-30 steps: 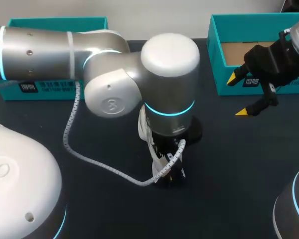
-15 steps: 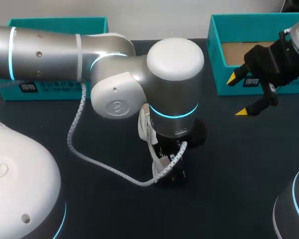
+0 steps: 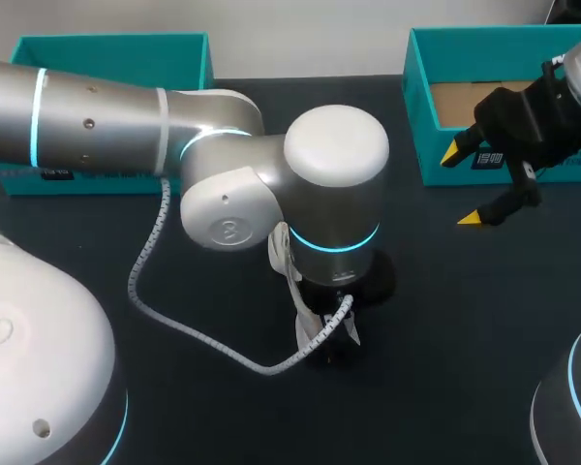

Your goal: Take the shoe out of the shoebox, open the shoe tongue, remove and reinsert the insole, then place the shoe into the shoebox

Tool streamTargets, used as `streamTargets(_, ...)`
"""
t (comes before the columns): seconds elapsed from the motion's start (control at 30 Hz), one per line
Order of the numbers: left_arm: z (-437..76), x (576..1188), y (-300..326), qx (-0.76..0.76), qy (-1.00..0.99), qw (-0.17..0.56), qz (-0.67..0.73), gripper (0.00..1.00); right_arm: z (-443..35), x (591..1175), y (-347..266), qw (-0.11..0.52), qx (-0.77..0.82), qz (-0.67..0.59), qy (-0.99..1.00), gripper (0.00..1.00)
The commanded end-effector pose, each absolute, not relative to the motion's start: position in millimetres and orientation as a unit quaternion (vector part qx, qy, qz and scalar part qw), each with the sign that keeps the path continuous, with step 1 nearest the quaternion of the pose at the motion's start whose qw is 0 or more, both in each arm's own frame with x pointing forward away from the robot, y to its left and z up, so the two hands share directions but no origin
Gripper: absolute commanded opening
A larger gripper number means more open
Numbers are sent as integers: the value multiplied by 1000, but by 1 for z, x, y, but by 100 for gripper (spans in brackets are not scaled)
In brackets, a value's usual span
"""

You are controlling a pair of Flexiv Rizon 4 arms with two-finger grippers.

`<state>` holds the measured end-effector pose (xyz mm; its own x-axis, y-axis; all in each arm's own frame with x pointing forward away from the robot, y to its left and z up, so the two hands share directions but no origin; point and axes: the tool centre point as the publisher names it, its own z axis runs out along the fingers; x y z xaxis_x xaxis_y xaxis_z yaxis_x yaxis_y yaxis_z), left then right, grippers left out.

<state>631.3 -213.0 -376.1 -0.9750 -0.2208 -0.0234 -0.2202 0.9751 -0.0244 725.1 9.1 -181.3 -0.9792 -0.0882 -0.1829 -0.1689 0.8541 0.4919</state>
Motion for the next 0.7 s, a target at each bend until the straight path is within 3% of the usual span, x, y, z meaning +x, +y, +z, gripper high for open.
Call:
streamTargets(0.03,-383,630,-223,-111,994,13,-6,98,-182,726,10,76,-67,261,960,100)
streamTargets(0.17,-387,629,-225,-106,994,14,-1,84,-182,726,10,76,-67,261,960,100)
streamTargets(0.23,-390,629,-224,-105,994,15,2,70,-182,726,10,76,-67,261,960,100)
streamTargets(0.3,-392,629,-223,-104,995,13,4,67,-182,726,10,76,-67,261,960,100)
streamTargets(0.33,-393,629,-222,-104,994,13,5,50,-182,726,10,76,-67,261,960,100)
streamTargets(0.47,-395,628,-219,-104,994,10,8,38,-182,726,10,76,-67,261,960,100)
streamTargets(0.57,-395,627,-218,-106,994,2,9,23,-182,726,10,76,-67,261,960,100)
streamTargets(0.67,-398,627,-216,-107,994,-3,14,0,-182,726,10,76,-67,261,960,100)
streamTargets(0.7,-398,627,-215,-107,994,-5,15,0,-182,726,10,76,-67,261,960,100)
